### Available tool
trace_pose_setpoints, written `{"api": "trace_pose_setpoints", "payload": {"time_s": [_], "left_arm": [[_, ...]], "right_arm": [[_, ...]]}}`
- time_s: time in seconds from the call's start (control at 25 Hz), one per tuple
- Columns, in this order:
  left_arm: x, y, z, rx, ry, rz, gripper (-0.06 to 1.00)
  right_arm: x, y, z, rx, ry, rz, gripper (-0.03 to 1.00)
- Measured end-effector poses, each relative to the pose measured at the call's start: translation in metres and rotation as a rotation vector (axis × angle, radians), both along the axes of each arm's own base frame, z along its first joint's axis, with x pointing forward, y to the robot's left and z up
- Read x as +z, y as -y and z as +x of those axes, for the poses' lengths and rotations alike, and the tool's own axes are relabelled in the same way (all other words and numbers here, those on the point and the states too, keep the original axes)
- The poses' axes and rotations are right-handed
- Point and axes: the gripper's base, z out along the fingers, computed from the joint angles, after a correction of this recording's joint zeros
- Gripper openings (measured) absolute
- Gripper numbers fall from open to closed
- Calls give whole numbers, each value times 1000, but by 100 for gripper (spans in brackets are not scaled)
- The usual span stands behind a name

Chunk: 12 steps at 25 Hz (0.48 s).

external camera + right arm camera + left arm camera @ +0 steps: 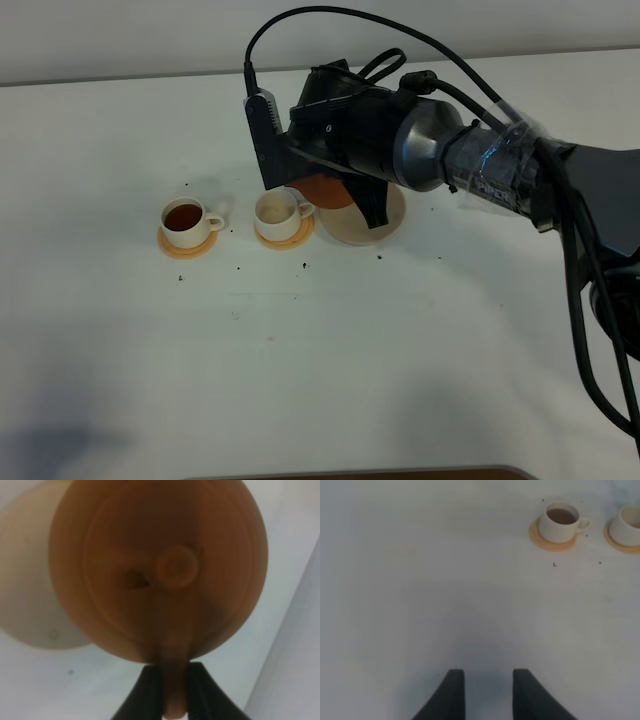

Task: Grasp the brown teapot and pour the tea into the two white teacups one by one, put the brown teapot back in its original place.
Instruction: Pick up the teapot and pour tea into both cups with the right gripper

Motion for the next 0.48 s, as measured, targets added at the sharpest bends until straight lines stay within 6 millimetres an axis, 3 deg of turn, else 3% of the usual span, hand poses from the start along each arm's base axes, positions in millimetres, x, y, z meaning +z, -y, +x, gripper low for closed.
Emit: {"api": "trace_pose_setpoints", "payload": {"time_s": [0.48], "left_arm": [[0,0,0,0,0,0,28]], "right_arm": [[3,-6,-6,57,71,-57,14]]}}
